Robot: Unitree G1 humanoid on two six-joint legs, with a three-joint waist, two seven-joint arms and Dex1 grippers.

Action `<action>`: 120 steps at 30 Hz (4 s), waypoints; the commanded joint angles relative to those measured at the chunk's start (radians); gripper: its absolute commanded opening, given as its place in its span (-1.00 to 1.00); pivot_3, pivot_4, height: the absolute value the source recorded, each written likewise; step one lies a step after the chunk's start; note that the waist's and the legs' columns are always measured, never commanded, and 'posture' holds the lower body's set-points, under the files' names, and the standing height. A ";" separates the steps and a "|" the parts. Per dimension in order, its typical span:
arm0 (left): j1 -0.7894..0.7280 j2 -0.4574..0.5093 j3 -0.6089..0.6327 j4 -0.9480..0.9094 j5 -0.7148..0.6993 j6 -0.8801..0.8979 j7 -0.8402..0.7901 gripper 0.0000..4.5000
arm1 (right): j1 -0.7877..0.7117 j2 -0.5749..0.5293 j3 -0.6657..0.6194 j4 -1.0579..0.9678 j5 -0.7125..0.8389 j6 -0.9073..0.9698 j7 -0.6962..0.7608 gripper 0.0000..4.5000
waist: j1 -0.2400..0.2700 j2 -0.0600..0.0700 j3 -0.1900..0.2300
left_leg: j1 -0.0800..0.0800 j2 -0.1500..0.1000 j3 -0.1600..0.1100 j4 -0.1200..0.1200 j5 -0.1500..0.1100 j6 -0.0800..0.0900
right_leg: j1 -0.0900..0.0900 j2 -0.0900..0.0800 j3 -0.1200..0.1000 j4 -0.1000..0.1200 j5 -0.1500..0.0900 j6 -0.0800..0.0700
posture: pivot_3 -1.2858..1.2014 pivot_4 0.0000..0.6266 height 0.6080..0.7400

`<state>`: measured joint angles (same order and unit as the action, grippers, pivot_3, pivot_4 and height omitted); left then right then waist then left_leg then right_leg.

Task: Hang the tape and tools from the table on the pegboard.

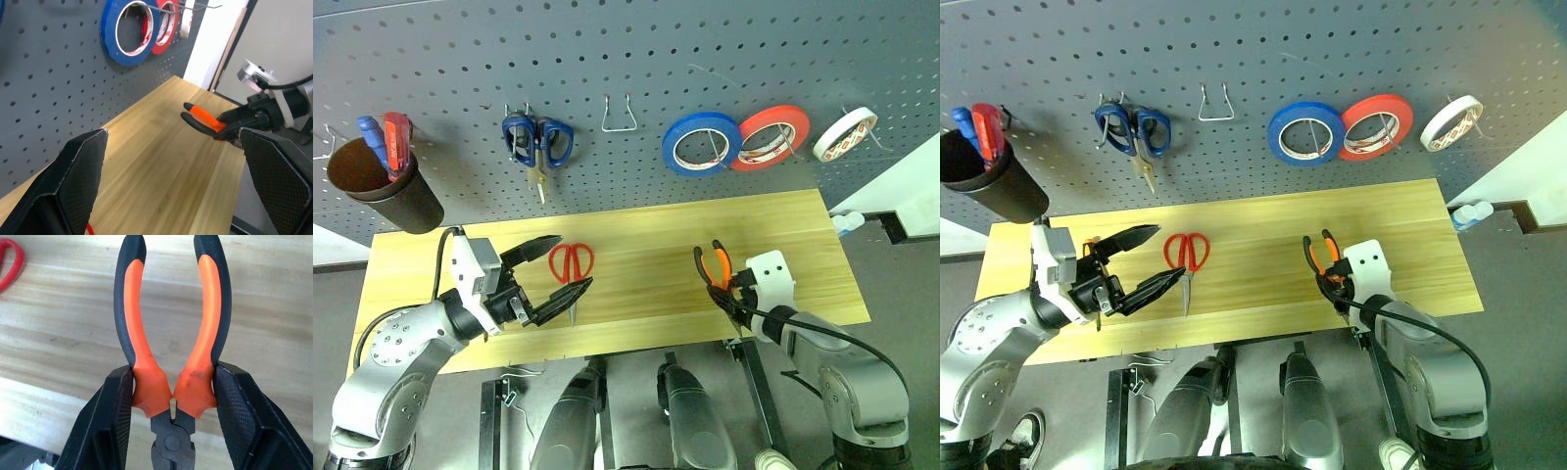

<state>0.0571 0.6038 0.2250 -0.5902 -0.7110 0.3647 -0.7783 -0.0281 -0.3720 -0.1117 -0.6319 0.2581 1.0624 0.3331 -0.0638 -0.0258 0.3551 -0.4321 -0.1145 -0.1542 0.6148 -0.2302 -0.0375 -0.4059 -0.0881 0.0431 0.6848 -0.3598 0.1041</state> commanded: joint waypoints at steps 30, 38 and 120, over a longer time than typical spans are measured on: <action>0.074 0.047 0.112 -0.028 -0.073 -0.015 -0.041 1.00 | -0.069 -0.075 -0.259 -0.122 0.446 -0.225 0.194 -0.07 | 0.020 -0.002 -0.003 | 0.000 0.000 0.002 0.012 0.000 0.000 | 0.002 0.000 -0.001 0.009 0.001 0.001 | 0.03 -0.09 0.68; 0.049 0.036 0.085 0.000 -0.047 -0.026 -0.050 1.00 | -0.124 -0.076 -0.247 -0.164 0.601 -0.232 0.135 -0.07 | 0.019 -0.004 -0.008 | 0.000 0.000 0.002 0.017 0.000 -0.001 | 0.001 0.001 -0.001 0.015 0.002 0.000 | 0.02 -0.10 0.68; 0.230 -0.239 0.175 0.107 -0.084 -0.370 -0.074 1.00 | -0.928 0.493 0.126 0.836 0.003 -1.235 -0.056 -0.07 | 0.021 -0.011 -0.055 | 0.002 0.003 0.009 0.030 0.000 0.001 | -0.004 0.003 0.000 0.032 0.007 -0.001 | 0.11 -0.11 0.68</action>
<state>0.2756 0.3550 0.3748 -0.4470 -0.7761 0.0129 -0.8465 -0.9151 0.1055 0.0223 0.2204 0.2652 -0.1203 0.2801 -0.0431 -0.0365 0.2999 -0.4296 -0.1112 -0.1453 0.6447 -0.2304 -0.0369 -0.4096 -0.0854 0.0436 0.7171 -0.3532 0.1030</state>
